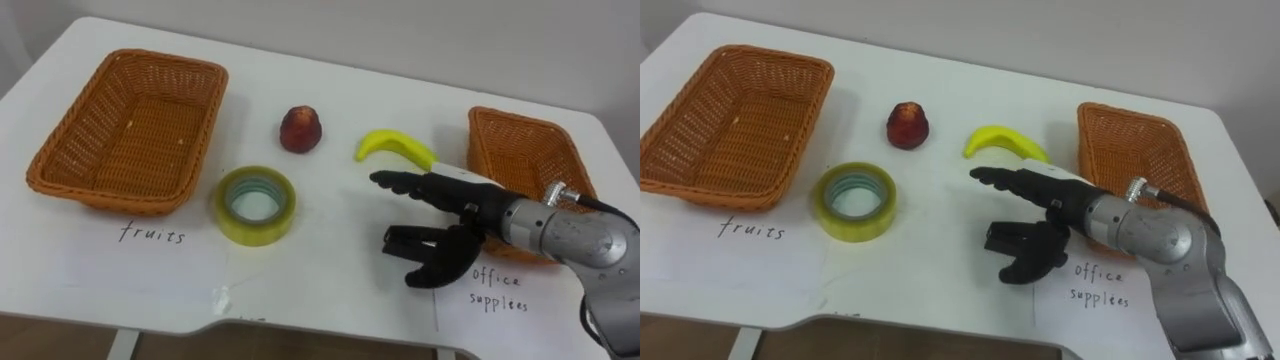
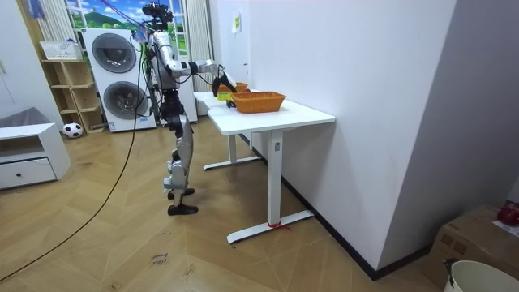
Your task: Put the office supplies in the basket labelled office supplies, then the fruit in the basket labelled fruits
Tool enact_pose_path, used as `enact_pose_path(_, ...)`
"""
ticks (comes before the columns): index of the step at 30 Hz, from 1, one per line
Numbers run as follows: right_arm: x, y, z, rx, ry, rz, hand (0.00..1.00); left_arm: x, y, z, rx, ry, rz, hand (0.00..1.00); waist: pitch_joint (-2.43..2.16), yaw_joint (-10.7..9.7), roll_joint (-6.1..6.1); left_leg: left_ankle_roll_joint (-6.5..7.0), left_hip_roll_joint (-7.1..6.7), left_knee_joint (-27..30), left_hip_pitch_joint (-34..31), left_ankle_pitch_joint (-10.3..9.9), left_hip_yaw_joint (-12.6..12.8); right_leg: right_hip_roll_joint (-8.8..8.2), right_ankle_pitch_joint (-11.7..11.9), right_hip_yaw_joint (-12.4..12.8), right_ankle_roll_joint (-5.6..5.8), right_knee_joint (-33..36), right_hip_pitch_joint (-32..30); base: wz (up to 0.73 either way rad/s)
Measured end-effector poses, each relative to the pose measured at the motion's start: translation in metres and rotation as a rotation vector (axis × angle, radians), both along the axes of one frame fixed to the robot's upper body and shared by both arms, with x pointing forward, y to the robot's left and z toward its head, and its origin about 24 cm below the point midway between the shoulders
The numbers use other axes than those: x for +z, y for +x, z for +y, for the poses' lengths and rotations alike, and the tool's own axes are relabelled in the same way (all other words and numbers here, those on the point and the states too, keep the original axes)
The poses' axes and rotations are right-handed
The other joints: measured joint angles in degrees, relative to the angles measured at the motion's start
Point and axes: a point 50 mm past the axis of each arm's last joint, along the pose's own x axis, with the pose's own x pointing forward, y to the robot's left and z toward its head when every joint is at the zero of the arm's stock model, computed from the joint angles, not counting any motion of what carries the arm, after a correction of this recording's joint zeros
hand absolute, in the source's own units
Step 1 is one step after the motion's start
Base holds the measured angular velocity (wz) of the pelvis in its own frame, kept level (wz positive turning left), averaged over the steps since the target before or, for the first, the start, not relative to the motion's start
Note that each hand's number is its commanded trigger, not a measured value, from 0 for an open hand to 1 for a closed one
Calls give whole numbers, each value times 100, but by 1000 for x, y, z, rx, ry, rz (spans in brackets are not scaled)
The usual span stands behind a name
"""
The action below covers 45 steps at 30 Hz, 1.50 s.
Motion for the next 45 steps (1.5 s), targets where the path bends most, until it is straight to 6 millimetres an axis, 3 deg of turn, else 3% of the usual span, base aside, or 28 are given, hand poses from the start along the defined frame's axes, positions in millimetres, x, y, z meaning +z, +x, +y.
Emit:
enact_pose_path(9, -1, -1, 0, 11, -6, 15, 0, 0, 1, 0, -1, 0, -1, 0, -6, 7, -2, 0, -4, 2, 5, 0, -6, -4, 0, 21, 0, -3, 4, 0)
enact_pose_path(16, -14, -4, -8, -28, -48, 72, 0, 0, 0, -1, 6, -3, 6, 0, -14, 1, 14, 1, -3, 3, 8, 1, -9, -5, 0, 29, 0, -3, 9, 0)
enact_pose_path(23, -19, -7, -12, -44, -102, 85, 0, -1, 1, -2, 5, -6, 11, 0, -34, -14, 79, 1, -2, 1, 6, 0, -10, 3, 0, 54, 0, -2, 5, 0)
enact_pose_path(26, -19, -7, -13, -46, -126, 86, 0, -1, 0, -2, 5, -5, 15, 0, -22, -9, 111, 1, -4, -2, 5, 0, -10, 2, 0, 58, 0, -2, 0, 0)
enact_pose_path(39, -21, -7, -15, -56, -220, 76, 0, -2, 1, -6, 5, -15, 11, 0, -33, -3, 97, 1, -4, -6, -6, 0, -2, 0, 0, 107, 0, -1, -37, 0)
enact_pose_path(45, -23, -7, -15, -78, -240, 83, 0, -2, 3, -6, 5, -27, 8, 0, -53, 115, 69, 1, -4, -11, -3, 1, 1, 3, 0, 127, 0, 7, -68, -2)
